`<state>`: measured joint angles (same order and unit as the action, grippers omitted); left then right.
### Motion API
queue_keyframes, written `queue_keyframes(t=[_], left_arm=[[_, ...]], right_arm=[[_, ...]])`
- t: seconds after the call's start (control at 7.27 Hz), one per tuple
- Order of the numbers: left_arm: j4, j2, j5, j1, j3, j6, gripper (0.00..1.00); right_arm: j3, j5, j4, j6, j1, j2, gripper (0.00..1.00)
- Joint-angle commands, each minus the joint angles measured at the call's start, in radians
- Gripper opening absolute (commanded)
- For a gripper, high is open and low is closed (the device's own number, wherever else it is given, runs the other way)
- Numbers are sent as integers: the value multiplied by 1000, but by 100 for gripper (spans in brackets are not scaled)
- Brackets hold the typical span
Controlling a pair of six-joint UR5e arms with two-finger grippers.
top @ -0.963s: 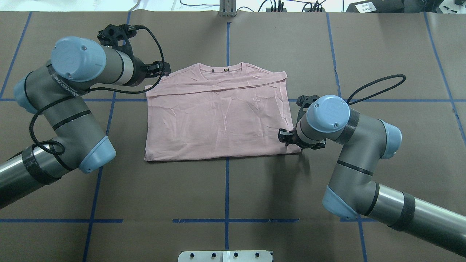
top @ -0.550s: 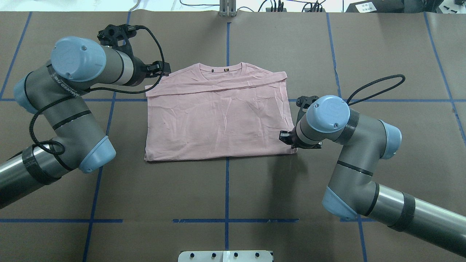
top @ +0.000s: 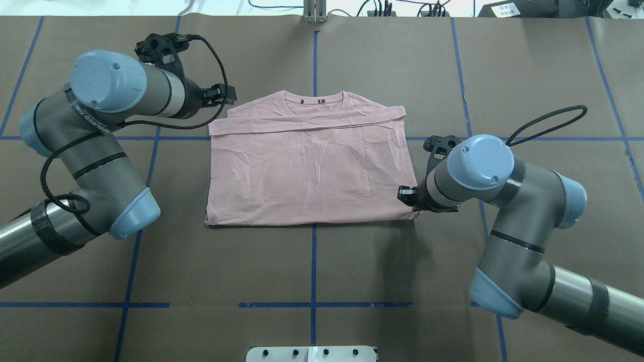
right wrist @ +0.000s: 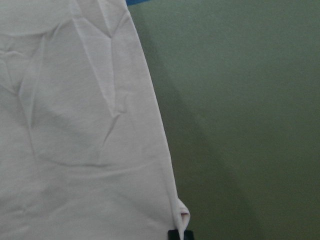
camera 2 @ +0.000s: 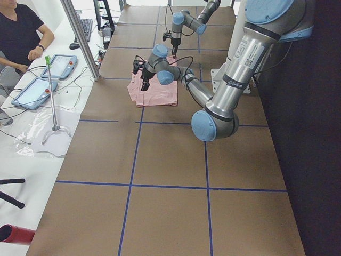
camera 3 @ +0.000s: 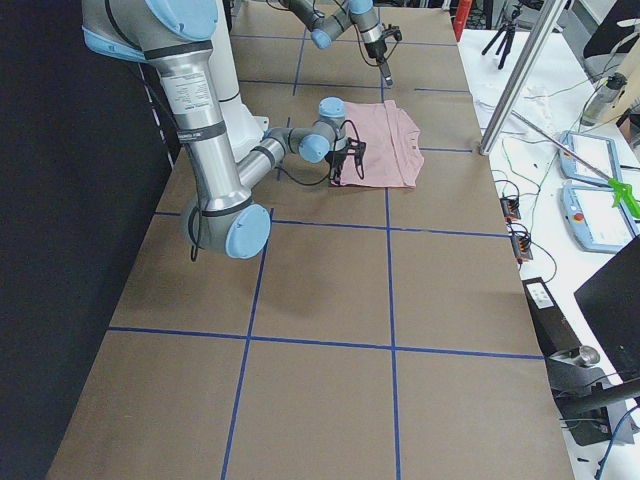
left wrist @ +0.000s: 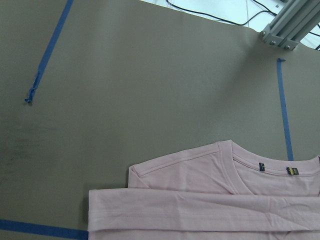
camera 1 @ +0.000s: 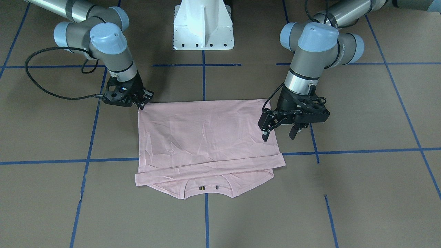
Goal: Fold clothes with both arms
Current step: 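Grasp the shirt edge with the right gripper and drag it toward the robot, rotating it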
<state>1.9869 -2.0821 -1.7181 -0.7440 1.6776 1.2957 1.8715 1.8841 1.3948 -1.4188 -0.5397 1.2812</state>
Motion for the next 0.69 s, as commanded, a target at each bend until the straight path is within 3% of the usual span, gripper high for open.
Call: queue_keyframes(t=[0.0,0.28,0.55], left_arm=[[0,0,0,0,4,1,100],[1,-1,0,3,7,22,100],[1,1,2,32,1,30,100]], right_arm=[[192,38,7,-9,68,172,0],[314,26,3,-93,255,312,0],[351,-25,3,-212,465,331,0]])
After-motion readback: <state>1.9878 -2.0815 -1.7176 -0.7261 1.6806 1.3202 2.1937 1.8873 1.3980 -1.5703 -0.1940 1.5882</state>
